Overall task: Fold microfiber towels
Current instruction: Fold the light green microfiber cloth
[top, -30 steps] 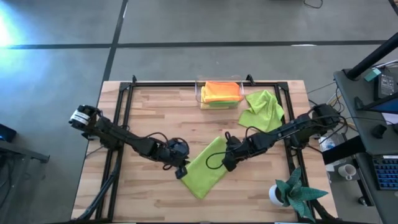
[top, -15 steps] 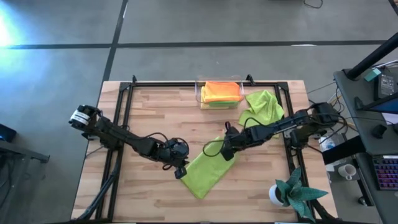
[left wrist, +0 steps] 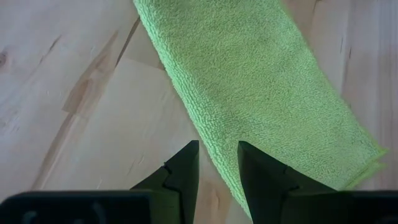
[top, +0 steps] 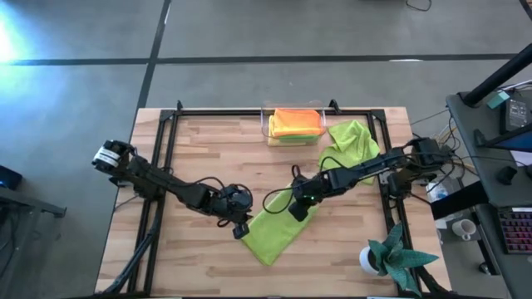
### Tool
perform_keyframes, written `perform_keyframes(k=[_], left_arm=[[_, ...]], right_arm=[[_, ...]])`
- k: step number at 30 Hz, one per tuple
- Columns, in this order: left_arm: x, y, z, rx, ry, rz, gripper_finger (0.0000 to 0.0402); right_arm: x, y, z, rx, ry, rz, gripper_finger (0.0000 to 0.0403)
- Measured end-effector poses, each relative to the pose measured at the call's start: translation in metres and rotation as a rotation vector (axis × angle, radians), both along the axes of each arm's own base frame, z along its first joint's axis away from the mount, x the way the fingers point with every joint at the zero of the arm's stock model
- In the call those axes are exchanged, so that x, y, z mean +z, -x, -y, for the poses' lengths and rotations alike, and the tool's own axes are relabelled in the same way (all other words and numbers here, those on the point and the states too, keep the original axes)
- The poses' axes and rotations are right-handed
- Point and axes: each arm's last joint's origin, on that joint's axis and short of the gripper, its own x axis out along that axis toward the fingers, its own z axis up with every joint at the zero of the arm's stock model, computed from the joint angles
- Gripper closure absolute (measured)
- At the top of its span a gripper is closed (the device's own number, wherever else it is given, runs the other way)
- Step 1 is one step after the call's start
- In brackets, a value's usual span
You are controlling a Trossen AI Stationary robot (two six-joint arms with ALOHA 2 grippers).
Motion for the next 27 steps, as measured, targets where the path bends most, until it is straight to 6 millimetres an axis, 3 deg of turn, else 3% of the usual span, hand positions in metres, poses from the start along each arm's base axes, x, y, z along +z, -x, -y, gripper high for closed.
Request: perform_keyframes(k=[6,12,20,27], left_arm=[[-0.001,0.001,0.0,-0.002,0.0,-0.012,0.0307],[-0.001,0.001,0.0,-0.003,0.0,-0.017,0.0307],[-0.001,0.001,0.0,-0.006,-0.004,-0.018,0.0307],[0.0,0.001,0.0,-0.06,-0.034,-0.022,0.0307]], right_arm=[[-0.015,-0.007,-0.001,-0.023,-0.01,-0.058,0.0394],[-0.023,-0.022,0.012,-0.059,0.033,-0.059,0.0394],[-0.025,-0.063,0.041,0.041,0.234,-0.034,0.0394],[-0.016,-0.094,0.05,0.142,0.285,-0.021,0.0394]])
